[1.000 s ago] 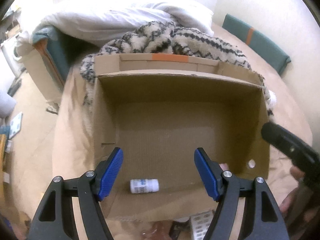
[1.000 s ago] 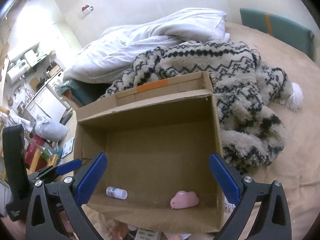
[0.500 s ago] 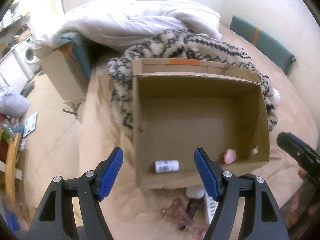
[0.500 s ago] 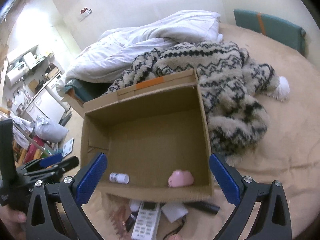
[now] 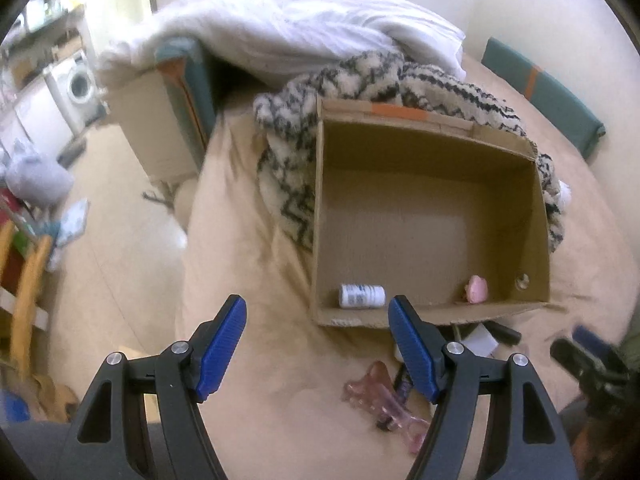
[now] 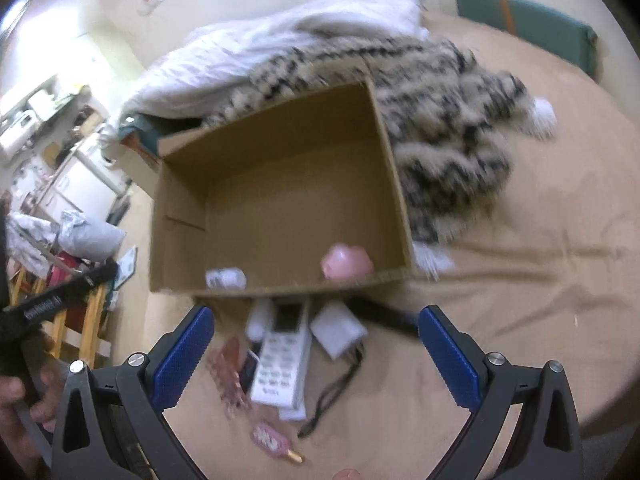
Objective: Organize rigid objects
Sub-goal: 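Withdraw the right tool and grasp the pink perfume bottle, then lift the perfume bottle with the right tool while the left tool grasps the pink claw clip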
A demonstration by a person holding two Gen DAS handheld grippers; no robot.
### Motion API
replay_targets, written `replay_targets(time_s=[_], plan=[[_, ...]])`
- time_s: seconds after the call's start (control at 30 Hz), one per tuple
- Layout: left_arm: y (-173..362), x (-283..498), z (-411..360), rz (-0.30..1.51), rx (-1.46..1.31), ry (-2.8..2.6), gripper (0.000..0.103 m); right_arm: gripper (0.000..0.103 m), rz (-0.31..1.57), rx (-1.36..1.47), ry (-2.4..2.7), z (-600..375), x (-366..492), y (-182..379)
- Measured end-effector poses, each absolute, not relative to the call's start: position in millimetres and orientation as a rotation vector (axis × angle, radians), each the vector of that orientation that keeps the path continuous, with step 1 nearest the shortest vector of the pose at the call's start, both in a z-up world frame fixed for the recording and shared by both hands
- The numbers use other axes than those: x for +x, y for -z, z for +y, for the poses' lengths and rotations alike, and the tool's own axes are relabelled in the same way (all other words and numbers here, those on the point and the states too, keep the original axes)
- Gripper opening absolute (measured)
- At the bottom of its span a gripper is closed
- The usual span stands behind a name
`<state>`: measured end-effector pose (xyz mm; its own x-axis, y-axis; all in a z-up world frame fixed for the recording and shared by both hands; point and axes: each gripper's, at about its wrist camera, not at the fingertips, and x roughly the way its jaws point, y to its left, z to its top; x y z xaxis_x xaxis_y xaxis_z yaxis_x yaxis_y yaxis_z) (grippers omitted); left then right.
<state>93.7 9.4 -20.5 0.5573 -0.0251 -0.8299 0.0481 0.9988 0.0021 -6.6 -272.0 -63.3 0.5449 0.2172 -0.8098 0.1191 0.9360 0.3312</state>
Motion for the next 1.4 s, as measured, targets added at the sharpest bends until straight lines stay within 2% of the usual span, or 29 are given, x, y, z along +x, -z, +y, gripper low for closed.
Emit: replay_targets(time_s=[0.2, 0.43, 0.6, 0.87, 0.93, 1.0, 1.03, 1.4], plan=[[19.3, 95.1, 6.0, 1.006, -0.004, 0.060, 0.071, 0.103, 1.121, 0.499, -0.051, -274.4, -20.3, 94.7], [20.5, 92.8, 13.5, 1.040, -0.011, 0.033, 0.071, 0.103, 1.335, 0.645, -0.108, -232.2, -31.8, 144.5], [21.3, 93.2, 14.8, 1.053, -0.012, 0.022, 0.071, 0.099, 1.468, 0.607, 0.021, -194.7, -44.8, 180.7], [21.1, 93.3, 13.2, 1.069, -0.027, 0.039, 0.071, 0.097, 1.441, 0.345, 0.176, -147.7, -43.3, 181.7], [22.0, 93.8, 16.2, 1.077, -0.040, 0.036, 0.071, 0.089, 1.420, 0.294, 0.171, -142.8, -45.3, 179.5], [22.5, 94.6, 19.7, 1.084, -0.059, 0.036, 0.071, 0.070, 1.399, 0.285, 0.176, -142.6, -47.6, 175.1], [22.3, 94.9, 20.6, 1.085, -0.066, 0.036, 0.071, 0.067, 1.385, 0.282, 0.172, -143.9, -47.8, 171.9], [28.8, 96.0, 15.5, 1.100, -0.042, 0.030, 0.071, 0.066, 1.307, 0.382, 0.076, -183.9, -58.6, 136.5]])
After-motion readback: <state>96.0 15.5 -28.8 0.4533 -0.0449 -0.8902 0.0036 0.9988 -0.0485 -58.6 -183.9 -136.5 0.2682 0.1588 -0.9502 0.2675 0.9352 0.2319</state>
